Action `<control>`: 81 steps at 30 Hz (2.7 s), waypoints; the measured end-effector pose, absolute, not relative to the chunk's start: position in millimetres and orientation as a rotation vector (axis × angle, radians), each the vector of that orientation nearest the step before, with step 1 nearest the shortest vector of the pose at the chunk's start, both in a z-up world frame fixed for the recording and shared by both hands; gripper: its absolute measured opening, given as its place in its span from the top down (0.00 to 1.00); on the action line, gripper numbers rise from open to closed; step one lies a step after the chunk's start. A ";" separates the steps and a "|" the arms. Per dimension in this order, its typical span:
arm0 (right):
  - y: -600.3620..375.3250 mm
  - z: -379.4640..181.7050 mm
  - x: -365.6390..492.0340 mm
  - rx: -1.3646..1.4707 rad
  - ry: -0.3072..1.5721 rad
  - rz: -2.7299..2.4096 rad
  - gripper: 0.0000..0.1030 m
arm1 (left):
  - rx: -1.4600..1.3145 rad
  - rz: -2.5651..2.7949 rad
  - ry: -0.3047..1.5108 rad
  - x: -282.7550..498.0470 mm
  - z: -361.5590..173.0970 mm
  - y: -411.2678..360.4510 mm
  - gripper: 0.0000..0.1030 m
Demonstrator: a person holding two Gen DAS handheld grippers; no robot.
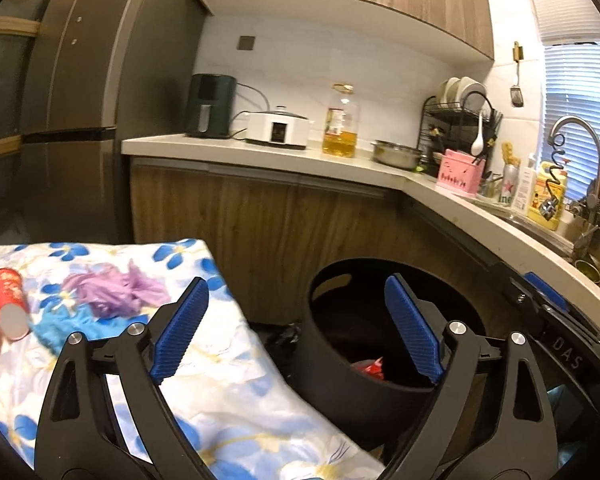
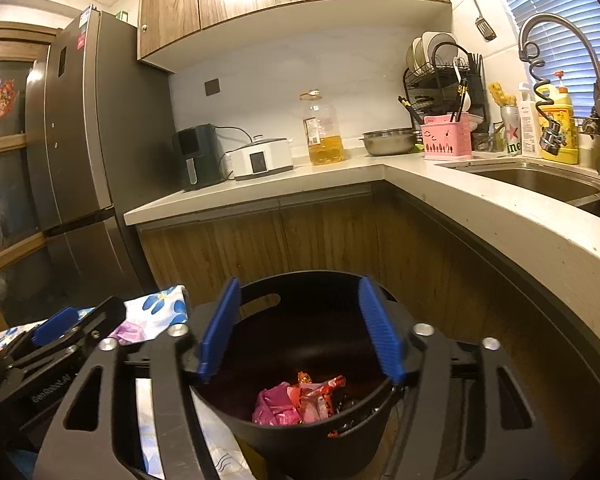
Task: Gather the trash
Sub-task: 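Open both tools over the bin to drop the two bags, then move both tools back over the remaining trash on the table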
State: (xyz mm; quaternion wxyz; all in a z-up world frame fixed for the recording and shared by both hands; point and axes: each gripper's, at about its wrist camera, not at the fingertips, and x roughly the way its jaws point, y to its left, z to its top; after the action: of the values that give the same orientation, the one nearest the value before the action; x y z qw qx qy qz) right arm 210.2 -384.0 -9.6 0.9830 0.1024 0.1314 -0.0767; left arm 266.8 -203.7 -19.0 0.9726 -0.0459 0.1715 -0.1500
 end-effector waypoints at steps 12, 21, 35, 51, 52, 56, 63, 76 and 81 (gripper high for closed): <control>-361.5 -13.0 186.5 0.196 0.275 -0.129 0.24 | -0.075 -0.215 0.333 222.1 -23.1 -169.1 0.06; -338.7 -13.8 171.8 0.188 0.268 -0.108 0.24 | -0.103 -0.164 0.343 199.1 -28.7 -136.7 0.06; -274.4 -22.7 180.5 0.190 0.291 0.014 0.24 | -0.134 0.014 0.319 172.8 -36.6 -50.0 0.06; -176.6 -42.4 213.8 0.146 0.332 0.187 0.24 | -0.197 0.277 0.318 182.1 -53.3 68.2 0.06; -171.1 -42.8 216.6 0.145 0.334 0.195 0.24 | -0.206 0.294 0.315 187.1 -53.8 77.6 0.06; -153.4 -43.1 227.4 0.139 0.330 0.215 0.24 | -0.227 0.337 0.317 203.2 -55.6 99.7 0.06; -131.4 -48.6 250.8 0.122 0.338 0.223 0.24 | -0.290 0.313 0.393 235.6 -66.5 122.2 0.20; -104.9 -70.5 291.2 0.097 0.431 0.217 0.33 | -0.396 0.203 0.470 245.5 -91.0 138.1 0.83; -100.6 -76.1 301.1 0.093 0.461 0.225 0.43 | -0.401 0.165 0.441 234.9 -87.5 134.1 0.96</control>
State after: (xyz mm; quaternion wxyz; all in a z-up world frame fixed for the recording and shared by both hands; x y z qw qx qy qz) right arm 301.1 -100.6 -76.1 0.9662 0.0458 0.2280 0.1113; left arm 234.9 134.1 -87.5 0.9525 -0.1975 0.2172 0.0811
